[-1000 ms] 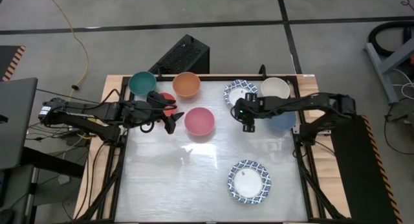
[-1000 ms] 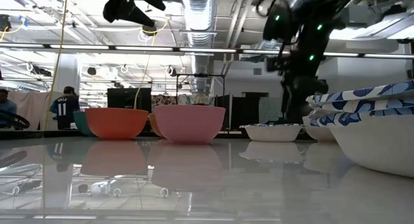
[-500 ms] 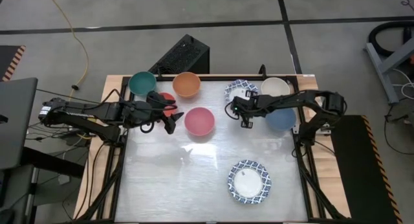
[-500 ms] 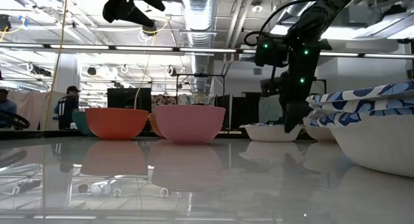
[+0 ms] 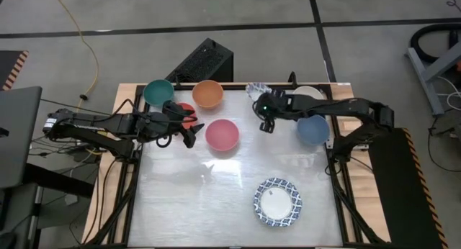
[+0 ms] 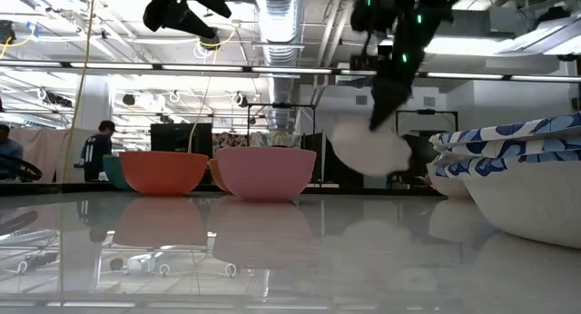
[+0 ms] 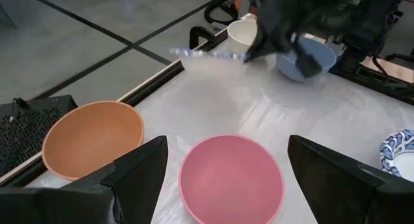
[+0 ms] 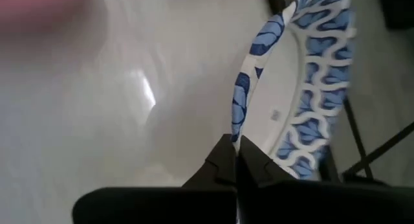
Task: Nest bowls inside each other
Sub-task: Stack the top white bowl on top of the bottom white bowl
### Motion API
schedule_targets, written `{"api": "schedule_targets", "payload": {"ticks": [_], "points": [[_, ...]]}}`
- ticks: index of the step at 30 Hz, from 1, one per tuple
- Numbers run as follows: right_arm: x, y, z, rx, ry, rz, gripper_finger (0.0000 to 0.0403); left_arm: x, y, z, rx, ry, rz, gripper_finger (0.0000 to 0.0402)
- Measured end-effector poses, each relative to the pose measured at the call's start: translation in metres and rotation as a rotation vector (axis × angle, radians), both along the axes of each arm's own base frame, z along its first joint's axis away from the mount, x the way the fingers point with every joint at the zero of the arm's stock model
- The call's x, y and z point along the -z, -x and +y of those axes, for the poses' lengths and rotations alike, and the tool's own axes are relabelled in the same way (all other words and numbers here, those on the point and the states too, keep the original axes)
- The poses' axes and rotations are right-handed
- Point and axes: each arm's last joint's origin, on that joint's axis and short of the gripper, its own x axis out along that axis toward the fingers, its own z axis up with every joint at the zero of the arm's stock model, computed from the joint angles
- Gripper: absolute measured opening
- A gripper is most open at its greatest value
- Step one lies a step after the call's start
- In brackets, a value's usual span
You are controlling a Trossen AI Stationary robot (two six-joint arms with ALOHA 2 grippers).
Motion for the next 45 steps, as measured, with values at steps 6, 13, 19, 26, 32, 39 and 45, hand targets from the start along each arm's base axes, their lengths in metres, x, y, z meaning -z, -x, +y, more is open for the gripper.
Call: {"api": "schedule_targets", "payload": {"ticks": [6,13,19,26,32,39,45], "points": [[-0.055,0.004,0.01,-0.076,0.063,-0.072,0.0003,0.0,0.0,0.0,0.0,0.0,0.001,0.0309],[-0.098,0.01,0.05,-0.353,0.029,-0.099,0.0002,0.0,0.0,0.0,-0.009,-0.005,0.005,0.0309],[-0.123,0.02,0.109,-0.695,0.123,-0.088,0.0001,0.0,0.001,0.001,-0.032,-0.016,0.005,0.0309],[-0.129,0.045,0.176,-0.736,0.146,-0.143,0.0003,0.0,0.001,0.002,-0.05,-0.024,0.004,0.0309],[-0.116,0.075,0.223,-0.643,0.088,-0.132,0.0003,0.0,0.001,0.002,-0.077,-0.036,0.003,0.0309],[-0.086,0.099,0.269,-0.572,0.0,-0.026,0.0003,0.0,0.002,0.003,-0.12,-0.056,0.008,0.0309],[-0.06,0.102,0.306,-0.63,0.029,0.046,0.0003,0.001,0.003,0.004,-0.143,-0.068,0.016,0.0309]]}}
